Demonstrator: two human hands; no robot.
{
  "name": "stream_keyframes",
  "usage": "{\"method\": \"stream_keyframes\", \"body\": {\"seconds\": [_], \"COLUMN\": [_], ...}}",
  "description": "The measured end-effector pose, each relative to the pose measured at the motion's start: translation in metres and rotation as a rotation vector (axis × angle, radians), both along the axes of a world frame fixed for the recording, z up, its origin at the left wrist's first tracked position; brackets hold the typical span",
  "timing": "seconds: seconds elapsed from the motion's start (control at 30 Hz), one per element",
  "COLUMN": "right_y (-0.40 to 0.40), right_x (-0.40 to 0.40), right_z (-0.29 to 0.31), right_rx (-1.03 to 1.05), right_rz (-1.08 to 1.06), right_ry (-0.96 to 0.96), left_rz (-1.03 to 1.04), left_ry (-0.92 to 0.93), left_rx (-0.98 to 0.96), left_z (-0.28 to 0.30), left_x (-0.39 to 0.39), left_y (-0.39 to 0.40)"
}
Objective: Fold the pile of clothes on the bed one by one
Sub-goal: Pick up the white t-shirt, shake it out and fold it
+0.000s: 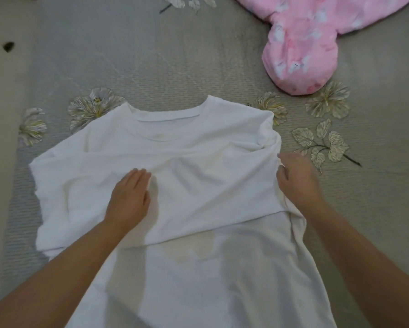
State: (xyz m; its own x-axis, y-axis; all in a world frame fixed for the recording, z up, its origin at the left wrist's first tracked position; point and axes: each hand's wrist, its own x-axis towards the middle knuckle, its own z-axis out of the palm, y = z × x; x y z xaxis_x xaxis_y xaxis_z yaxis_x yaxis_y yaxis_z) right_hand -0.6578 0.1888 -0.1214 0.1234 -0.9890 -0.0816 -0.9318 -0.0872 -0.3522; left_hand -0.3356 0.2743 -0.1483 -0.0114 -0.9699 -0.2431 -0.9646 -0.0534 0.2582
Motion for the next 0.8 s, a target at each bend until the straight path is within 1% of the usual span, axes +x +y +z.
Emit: {"method": "stream_keyframes", "body": {"seconds": [0.03, 0.07, 0.1, 0.17, 0.2, 0.23, 0.27, 0.3, 0.33, 0.37, 0.4, 0.43, 0.5, 0.53, 0.57, 0.63, 0.7, 0.77, 0.8], "right_y": [-0.014, -0.029, -0.045, -0.075, -0.089, -0.100, -0.110, -0.119, -0.127, -0.136, -0.144, -0.152, -0.161, -0.162, -0.161, -0.156, -0.145, -0.125, -0.112], "right_x": [0.007, 0.012, 0.017, 0.021, 0.021, 0.021, 0.021, 0.021, 0.022, 0.022, 0.021, 0.021, 0.024, 0.028, 0.033, 0.044, 0.050, 0.055, 0.059], "right_z": [0.000, -0.001, -0.003, -0.007, -0.010, -0.012, -0.011, -0.008, -0.002, 0.003, 0.006, 0.006, -0.003, -0.009, -0.016, -0.026, -0.034, -0.041, -0.044], "right_rx": [-0.036, -0.014, 0.059, 0.211, 0.265, 0.298, 0.306, 0.286, 0.249, 0.237, 0.218, 0.197, 0.200, 0.194, 0.167, 0.094, 0.092, 0.114, 0.109], "right_rz": [0.103, 0.208, 0.288, 0.367, 0.401, 0.430, 0.447, 0.400, 0.297, 0.186, 0.118, 0.113, 0.152, 0.155, 0.140, 0.088, 0.043, -0.016, -0.045], "right_ry": [0.042, 0.107, 0.189, 0.400, 0.493, 0.544, 0.549, 0.433, 0.257, 0.158, 0.151, 0.278, 0.594, 0.684, 0.722, 0.748, 0.741, 0.664, 0.580], "left_rz": [0.019, 0.052, 0.085, 0.118, 0.132, 0.147, 0.156, 0.163, 0.156, 0.125, 0.069, 0.018, -0.037, -0.051, -0.042, 0.022, 0.098, 0.169, 0.194], "left_ry": [-0.065, -0.118, -0.163, -0.228, -0.229, -0.202, -0.145, -0.079, -0.037, -0.034, -0.045, -0.061, -0.127, -0.170, -0.204, -0.223, -0.188, -0.179, -0.173], "left_rx": [0.018, 0.064, 0.110, 0.177, 0.174, 0.128, 0.061, 0.002, -0.034, -0.065, -0.088, -0.117, -0.157, -0.173, -0.166, -0.142, -0.111, -0.087, -0.057], "left_z": [-0.001, -0.003, -0.007, -0.015, -0.017, -0.016, -0.015, -0.014, -0.012, -0.011, -0.010, -0.009, -0.014, -0.018, -0.022, -0.027, -0.033, -0.037, -0.037], "left_x": [0.002, 0.005, 0.009, 0.018, 0.022, 0.026, 0.032, 0.037, 0.043, 0.048, 0.054, 0.057, 0.059, 0.059, 0.056, 0.049, 0.045, 0.048, 0.051], "left_y": [-0.012, -0.021, -0.027, -0.032, -0.034, -0.035, -0.036, -0.036, -0.035, -0.036, -0.037, -0.039, -0.048, -0.054, -0.059, -0.067, -0.070, -0.066, -0.062]}}
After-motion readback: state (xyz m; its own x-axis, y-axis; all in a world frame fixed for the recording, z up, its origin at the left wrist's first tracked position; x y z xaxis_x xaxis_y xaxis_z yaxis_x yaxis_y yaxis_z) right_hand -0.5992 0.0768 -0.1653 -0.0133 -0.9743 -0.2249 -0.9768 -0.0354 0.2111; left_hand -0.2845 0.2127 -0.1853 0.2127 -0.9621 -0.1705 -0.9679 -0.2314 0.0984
